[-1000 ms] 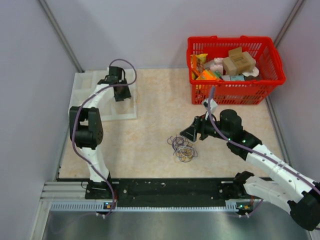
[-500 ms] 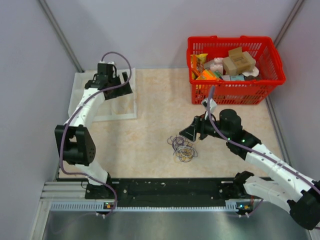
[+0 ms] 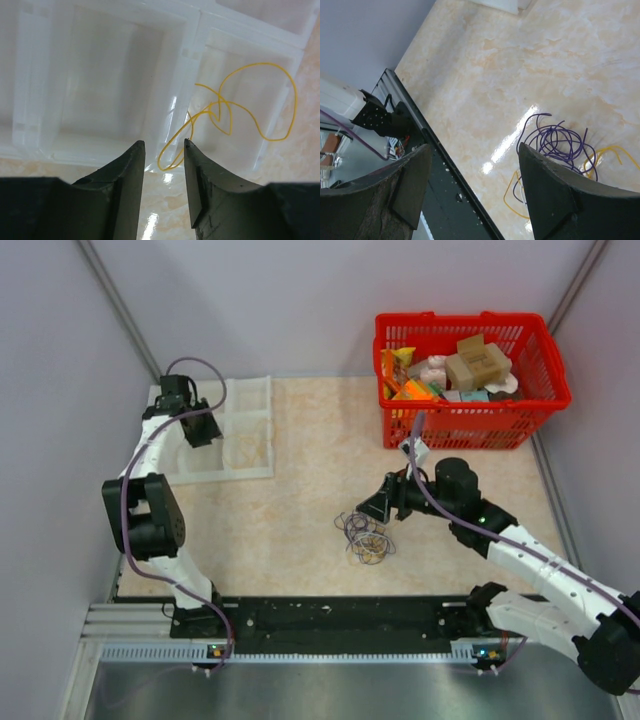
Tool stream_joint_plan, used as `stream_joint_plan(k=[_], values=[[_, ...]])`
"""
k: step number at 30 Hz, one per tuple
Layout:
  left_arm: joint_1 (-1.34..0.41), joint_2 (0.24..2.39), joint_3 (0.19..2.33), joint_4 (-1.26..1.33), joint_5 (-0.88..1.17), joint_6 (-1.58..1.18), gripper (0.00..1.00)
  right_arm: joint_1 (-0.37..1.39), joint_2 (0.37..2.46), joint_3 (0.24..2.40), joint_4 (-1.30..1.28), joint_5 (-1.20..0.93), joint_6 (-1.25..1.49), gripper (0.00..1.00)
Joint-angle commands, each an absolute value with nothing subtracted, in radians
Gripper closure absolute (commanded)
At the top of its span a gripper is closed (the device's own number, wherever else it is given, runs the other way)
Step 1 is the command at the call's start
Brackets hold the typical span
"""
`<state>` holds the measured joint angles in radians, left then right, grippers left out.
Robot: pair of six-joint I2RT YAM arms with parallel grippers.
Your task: Untangle the cables
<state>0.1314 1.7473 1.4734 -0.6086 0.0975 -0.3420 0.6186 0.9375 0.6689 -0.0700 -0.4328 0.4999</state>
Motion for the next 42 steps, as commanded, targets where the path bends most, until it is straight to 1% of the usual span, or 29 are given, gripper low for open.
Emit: stream_joint_plan(k=[1, 3, 4, 5, 6, 8, 12, 14, 15, 19, 24, 25, 26, 28, 32, 33, 34, 35, 38, 42], values=[[0.123, 1.727, 1.48, -0.583, 0.158, -0.258, 0.57, 0.617, 0.93, 0.692, -0.028, -0.446, 0.494, 0.3], [0.123, 1.71, 1.445, -0.546, 0.218, -0.229, 0.46, 0.617, 0.934, 0.69, -0.029, -0.445, 0.494, 0.3], [0.121, 1.715, 1.442, -0.535, 0.228, -0.227, 0.39, 0.617, 0.937, 0.69, -0.028, -0.446, 0.495, 0.3], [0.121, 1.723, 1.446, -0.54, 0.227, -0.224, 0.34, 0.617, 0.937, 0.689, -0.026, -0.448, 0.497, 0.3], [0.12, 1.738, 1.459, -0.549, 0.227, -0.218, 0.33, 0.617, 0.94, 0.689, -0.02, -0.451, 0.5, 0.3], [0.114, 1.769, 1.495, -0.571, 0.227, -0.209, 0.33, 0.617, 0.942, 0.684, -0.009, -0.457, 0.512, 0.3], [0.107, 1.819, 1.537, -0.6, 0.233, -0.198, 0.42, 0.617, 0.943, 0.683, -0.009, -0.46, 0.517, 0.3], [0.107, 1.83, 1.545, -0.595, 0.247, -0.199, 0.5, 0.617, 0.943, 0.683, -0.009, -0.459, 0.514, 0.3], [0.106, 1.839, 1.551, -0.597, 0.25, -0.199, 0.52, 0.617, 0.942, 0.683, -0.009, -0.46, 0.514, 0.3], [0.087, 1.865, 1.568, -0.61, 0.238, -0.193, 0.53, 0.617, 0.943, 0.681, -0.009, -0.462, 0.512, 0.3], [0.057, 1.868, 1.565, -0.614, 0.193, -0.184, 0.6, 0.617, 0.939, 0.678, -0.009, -0.457, 0.514, 0.3], [0.054, 1.87, 1.566, -0.612, 0.187, -0.183, 0.64, 0.617, 0.939, 0.677, -0.009, -0.457, 0.512, 0.3], [0.055, 1.871, 1.566, -0.615, 0.183, -0.183, 0.69, 0.617, 0.936, 0.675, -0.009, -0.456, 0.515, 0.3], [0.051, 1.868, 1.566, -0.617, 0.183, -0.187, 0.78, 0.618, 0.934, 0.673, -0.009, -0.454, 0.515, 0.3], [0.022, 1.847, 1.563, -0.6, 0.146, -0.19, 0.83, 0.617, 0.93, 0.669, -0.009, -0.451, 0.515, 0.3], [0.015, 1.85, 1.568, -0.597, 0.135, -0.193, 0.87, 0.617, 0.933, 0.669, -0.009, -0.451, 0.515, 0.3], [0.011, 1.859, 1.578, -0.601, 0.126, -0.198, 0.95, 0.617, 0.933, 0.67, -0.009, -0.453, 0.517, 0.3], [0.005, 1.87, 1.592, -0.607, 0.118, -0.204, 1.0, 0.617, 0.936, 0.672, -0.009, -0.453, 0.517, 0.3], [-0.041, 1.907, 1.643, -0.626, 0.031, -0.225, 1.0, 0.617, 0.931, 0.675, -0.009, -0.453, 0.517, 0.3], [-0.103, 1.985, 1.719, -0.632, -0.138, -0.247, 1.0, 0.617, 0.923, 0.675, -0.011, -0.443, 0.514, 0.3]])
